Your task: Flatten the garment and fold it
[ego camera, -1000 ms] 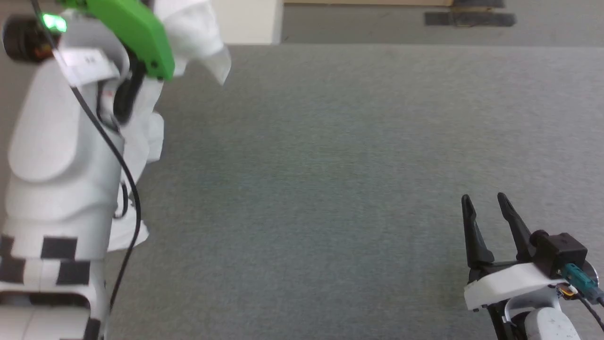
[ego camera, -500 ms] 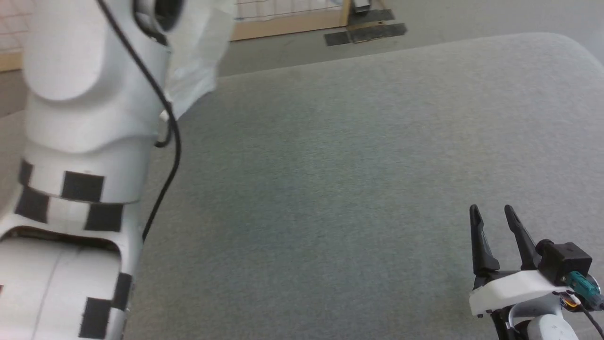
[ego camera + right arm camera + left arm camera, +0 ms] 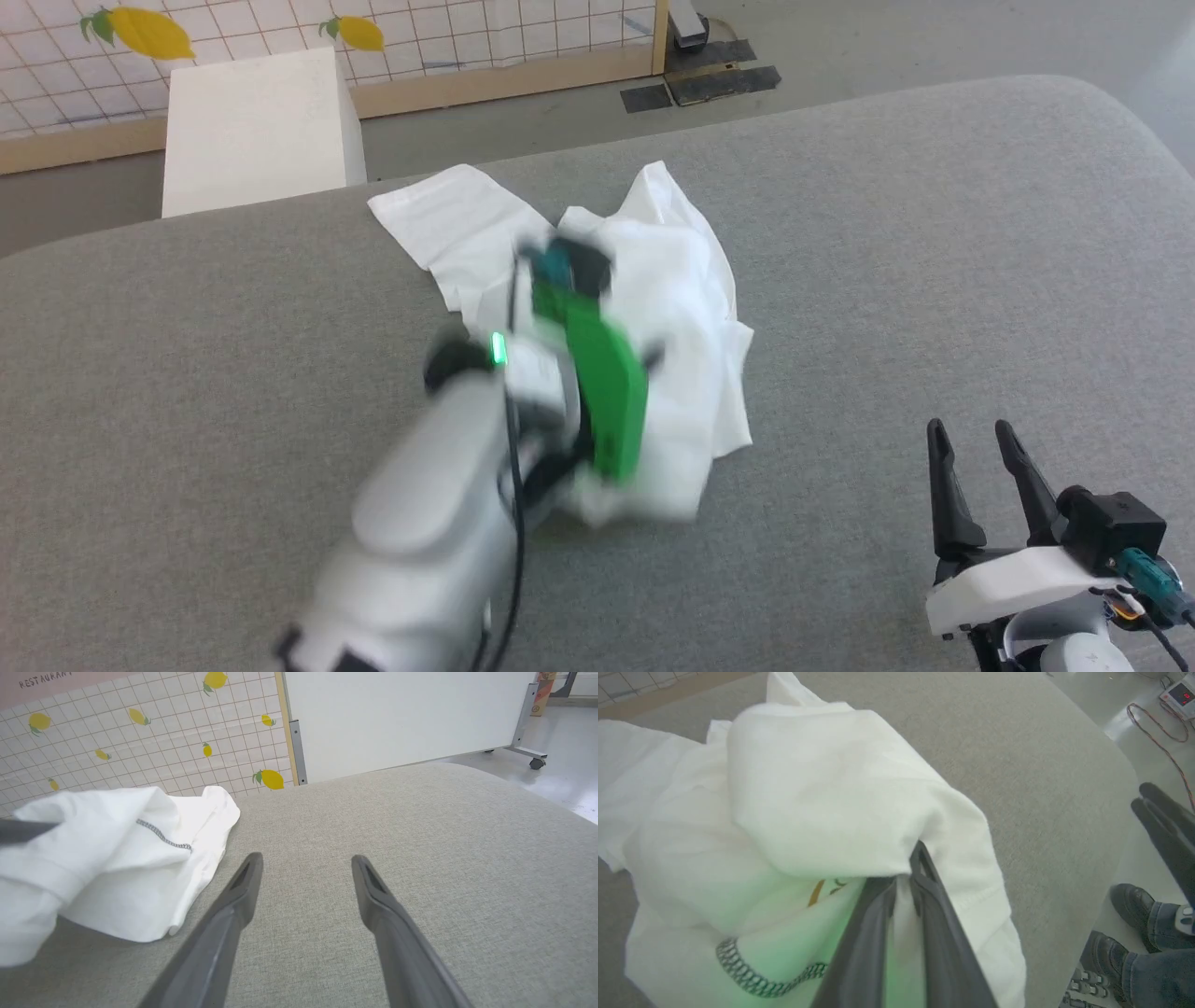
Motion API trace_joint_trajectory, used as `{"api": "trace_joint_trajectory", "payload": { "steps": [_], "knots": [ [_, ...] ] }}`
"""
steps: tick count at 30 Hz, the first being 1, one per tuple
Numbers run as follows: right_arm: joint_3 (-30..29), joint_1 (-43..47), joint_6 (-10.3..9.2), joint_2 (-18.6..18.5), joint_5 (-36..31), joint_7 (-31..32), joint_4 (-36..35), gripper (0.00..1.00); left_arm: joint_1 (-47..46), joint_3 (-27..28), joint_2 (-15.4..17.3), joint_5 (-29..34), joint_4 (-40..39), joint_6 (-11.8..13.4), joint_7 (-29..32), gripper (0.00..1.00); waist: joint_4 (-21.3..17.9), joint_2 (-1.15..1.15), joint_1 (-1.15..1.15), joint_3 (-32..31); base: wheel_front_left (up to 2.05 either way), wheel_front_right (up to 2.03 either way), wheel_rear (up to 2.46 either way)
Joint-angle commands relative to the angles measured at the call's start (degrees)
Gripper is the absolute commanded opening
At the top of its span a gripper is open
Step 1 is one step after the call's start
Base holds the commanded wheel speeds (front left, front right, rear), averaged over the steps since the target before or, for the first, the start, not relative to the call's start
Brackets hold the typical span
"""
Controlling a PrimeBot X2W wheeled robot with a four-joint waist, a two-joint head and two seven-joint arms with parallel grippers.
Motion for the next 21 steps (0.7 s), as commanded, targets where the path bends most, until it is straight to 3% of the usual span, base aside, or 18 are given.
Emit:
{"api": "trace_joint_trajectory", "payload": {
  "steps": [1, 7, 8, 9, 16, 21],
  "knots": [
    [0.3, 0.1, -0.06, 0.0, 0.4, -0.6, 0.2, 1.00, 3.6, -1.0, 0.0, -0.8, 0.8, -0.3, 0.7, 0.00, 0.2, 0.00, 0.00, -0.1, 0.00, 0.00, 0.00],
    [0.6, 0.6, -0.06, 0.0, 0.7, -0.7, 0.5, 1.00, 14.7, -4.0, 0.1, -3.3, 3.9, 1.3, 5.9, 0.00, 1.8, 0.00, 0.00, -0.3, 0.00, 0.00, 0.00],
    [0.5, 0.8, -0.06, 0.0, 0.7, -0.7, 0.6, 1.00, 15.5, -3.3, 0.0, -4.4, 3.3, 1.9, 6.2, 0.17, 2.3, 0.00, 0.00, -0.5, 0.00, 0.00, 0.00],
    [0.4, 0.9, -0.06, 0.0, 0.6, -0.7, 0.6, 1.00, 15.7, -2.9, 0.0, -4.8, 2.8, 2.3, 6.2, 1.00, 2.6, 0.00, 0.00, -0.7, 0.00, 0.00, 0.00],
    [0.2, 1.9, -0.06, 0.0, -0.2, -0.6, 1.1, 1.00, 15.8, 7.8, -0.3, -14.4, -8.4, 4.9, 0.4, 1.00, 5.5, 0.00, 0.00, -3.6, 0.00, 0.00, 0.00],
    [0.1, 2.3, -0.06, 0.0, -0.3, 0.3, 1.0, 1.00, 15.0, 15.9, 1.6, -14.9, -15.8, 6.1, -9.1, 1.00, 7.0, 0.00, 0.00, -5.7, 0.00, 0.00, 0.00]
  ]
}}
